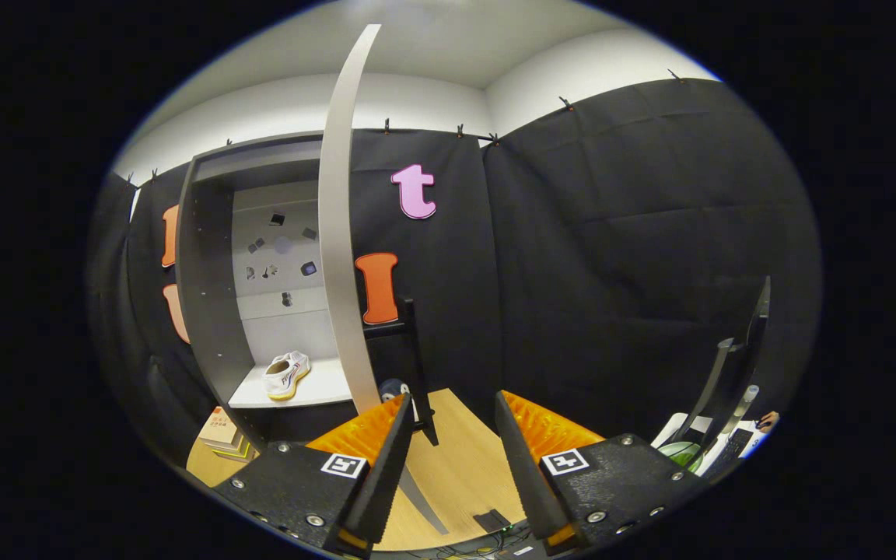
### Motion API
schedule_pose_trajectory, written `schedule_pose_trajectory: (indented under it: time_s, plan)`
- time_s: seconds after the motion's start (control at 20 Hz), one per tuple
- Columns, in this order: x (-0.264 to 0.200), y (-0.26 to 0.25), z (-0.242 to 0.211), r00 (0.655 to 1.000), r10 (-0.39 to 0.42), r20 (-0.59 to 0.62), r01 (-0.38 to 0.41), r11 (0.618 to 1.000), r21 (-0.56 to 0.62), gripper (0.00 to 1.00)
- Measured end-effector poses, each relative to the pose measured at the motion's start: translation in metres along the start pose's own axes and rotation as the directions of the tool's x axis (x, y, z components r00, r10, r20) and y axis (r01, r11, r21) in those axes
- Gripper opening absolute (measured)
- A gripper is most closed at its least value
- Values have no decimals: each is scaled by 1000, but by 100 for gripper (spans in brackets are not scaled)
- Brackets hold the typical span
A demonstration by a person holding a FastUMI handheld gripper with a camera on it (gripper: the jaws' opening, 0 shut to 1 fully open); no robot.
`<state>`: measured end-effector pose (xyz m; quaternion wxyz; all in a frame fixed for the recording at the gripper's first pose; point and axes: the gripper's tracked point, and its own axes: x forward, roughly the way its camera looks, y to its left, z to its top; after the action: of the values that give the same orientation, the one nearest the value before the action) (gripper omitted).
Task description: Open the shoe cabinet door, grab the shoes and put them into the shoe cabinet, then close the shoe cabinet door.
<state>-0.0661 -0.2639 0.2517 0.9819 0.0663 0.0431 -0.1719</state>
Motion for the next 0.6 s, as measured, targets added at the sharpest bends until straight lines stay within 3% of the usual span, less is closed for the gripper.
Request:
schedule_pose_trajectory:
  time_s: [0.3, 0.6]
  plan:
    - [3, 6, 6, 999, 17, 41, -15, 999, -46, 68]
    - [-14, 42, 3, 993, 112, 30, -110, 993, -43, 67]
